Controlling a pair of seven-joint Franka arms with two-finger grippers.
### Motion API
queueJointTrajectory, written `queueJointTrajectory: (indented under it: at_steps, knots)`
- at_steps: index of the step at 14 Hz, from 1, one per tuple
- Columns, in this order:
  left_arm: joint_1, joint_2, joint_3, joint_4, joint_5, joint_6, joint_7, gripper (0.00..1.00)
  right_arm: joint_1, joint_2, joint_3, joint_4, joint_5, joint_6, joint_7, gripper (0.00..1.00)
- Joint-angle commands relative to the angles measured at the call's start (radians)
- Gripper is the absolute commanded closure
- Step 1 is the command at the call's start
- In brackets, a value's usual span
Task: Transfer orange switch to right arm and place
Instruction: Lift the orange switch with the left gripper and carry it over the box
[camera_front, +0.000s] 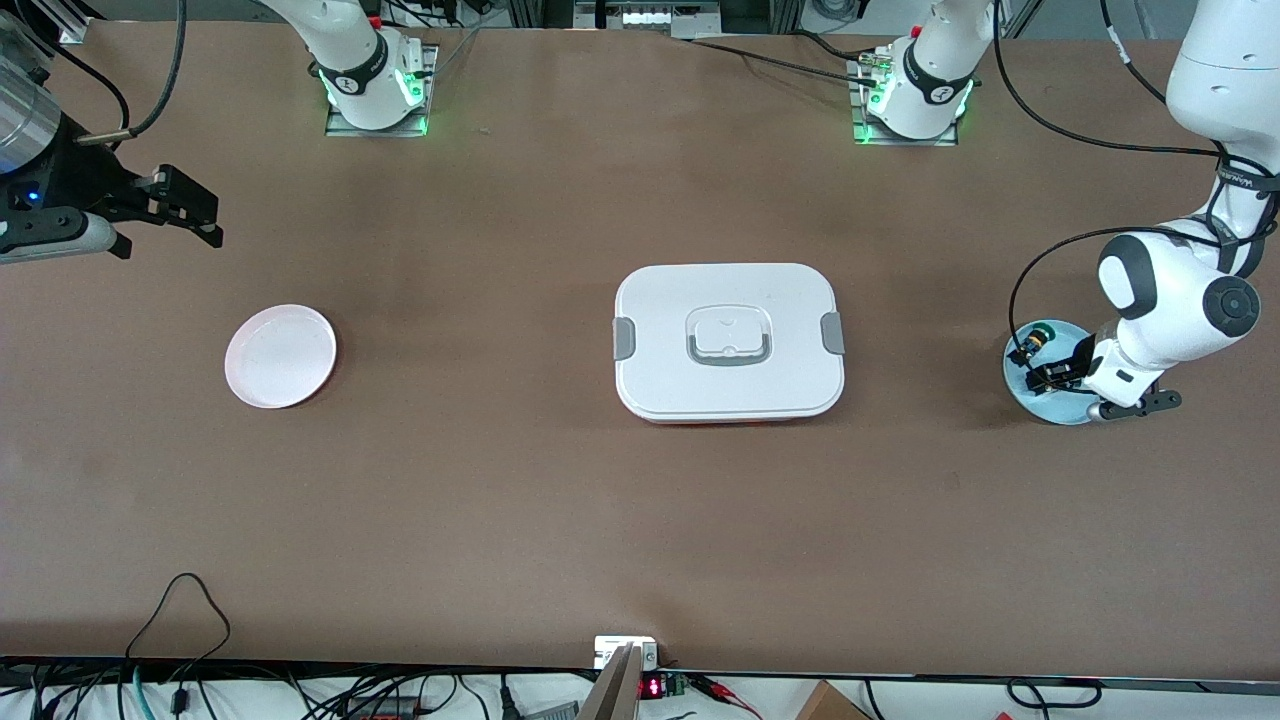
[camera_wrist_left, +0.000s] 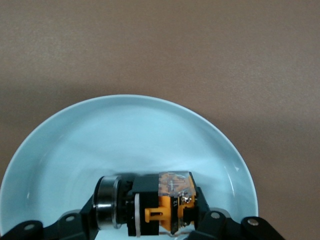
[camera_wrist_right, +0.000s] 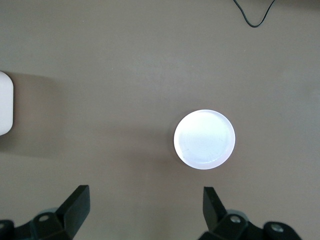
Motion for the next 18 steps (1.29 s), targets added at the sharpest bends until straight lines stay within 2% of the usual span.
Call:
queueJointTrajectory:
  at_steps: [1,3,4,7,8,10,15,18]
  knots:
    - [0.014,0.000,-0.008,0.019,-0.026,-0.036,0.080,0.79,0.000,0.000,0.001,0.015,-0.002,-0.014,0.013,0.00]
    - [0.006,-0.021,-0.010,0.057,-0.024,-0.095,0.081,0.79,0.000,0.000,0.001,0.018,-0.002,-0.015,0.013,0.00]
    - [0.001,-0.029,-0.013,0.098,-0.024,-0.176,0.080,0.82,0.000,0.000,0.001,0.015,-0.002,-0.015,0.013,0.00]
    - [-0.005,-0.027,-0.056,0.330,-0.027,-0.614,0.074,0.88,0.000,0.000,0.001,0.018,-0.002,-0.015,0.013,0.00]
    - [-0.026,-0.021,-0.056,0.402,-0.042,-0.710,0.071,0.88,0.002,0.000,0.001,0.015,-0.002,-0.015,0.013,0.00]
    - [-0.055,-0.021,-0.057,0.476,-0.085,-0.848,0.074,0.89,0.000,0.000,0.001,0.015,-0.002,-0.014,0.013,0.00]
    - [-0.065,-0.024,-0.177,0.574,-0.376,-1.091,0.095,0.89,0.002,0.000,0.001,0.015,-0.002,-0.014,0.011,0.00]
    - [-0.061,-0.033,-0.272,0.581,-0.576,-1.131,0.104,0.90,-0.003,0.008,0.001,0.018,0.004,-0.003,0.003,0.00]
